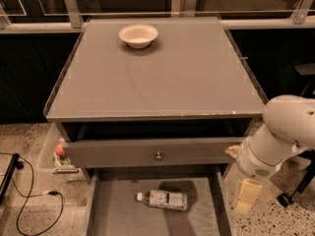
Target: Pick blue plastic bottle from middle drawer and place on counter
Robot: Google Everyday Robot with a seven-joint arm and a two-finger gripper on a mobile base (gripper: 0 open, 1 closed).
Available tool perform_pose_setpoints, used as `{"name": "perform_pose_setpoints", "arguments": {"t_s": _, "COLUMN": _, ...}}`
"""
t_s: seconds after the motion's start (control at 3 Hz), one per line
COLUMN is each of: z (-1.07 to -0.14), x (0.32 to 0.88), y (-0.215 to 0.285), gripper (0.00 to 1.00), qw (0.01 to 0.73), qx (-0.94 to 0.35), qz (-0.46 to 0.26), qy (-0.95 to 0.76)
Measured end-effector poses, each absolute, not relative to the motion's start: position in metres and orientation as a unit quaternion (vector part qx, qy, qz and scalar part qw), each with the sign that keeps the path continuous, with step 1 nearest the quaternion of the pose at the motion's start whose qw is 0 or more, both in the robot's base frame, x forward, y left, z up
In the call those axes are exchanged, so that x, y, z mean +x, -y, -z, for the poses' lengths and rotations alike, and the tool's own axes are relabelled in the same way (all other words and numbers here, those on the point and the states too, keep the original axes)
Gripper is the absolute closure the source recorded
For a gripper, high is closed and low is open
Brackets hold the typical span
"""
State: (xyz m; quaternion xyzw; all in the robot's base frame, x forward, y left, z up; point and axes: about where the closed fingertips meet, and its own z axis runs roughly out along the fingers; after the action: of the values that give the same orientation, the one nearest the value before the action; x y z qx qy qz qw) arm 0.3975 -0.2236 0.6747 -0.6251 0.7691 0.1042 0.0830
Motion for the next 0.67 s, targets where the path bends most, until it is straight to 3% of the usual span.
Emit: {"name": "perform_pose_setpoints", "arguments": {"t_s": 0.67, "z": -0.655, "x": 0.392, "y": 0.227, "gripper": 0.00, "qw": 0.089, "qx": -0.617, "qz": -0.117, "qy": -0.773}}
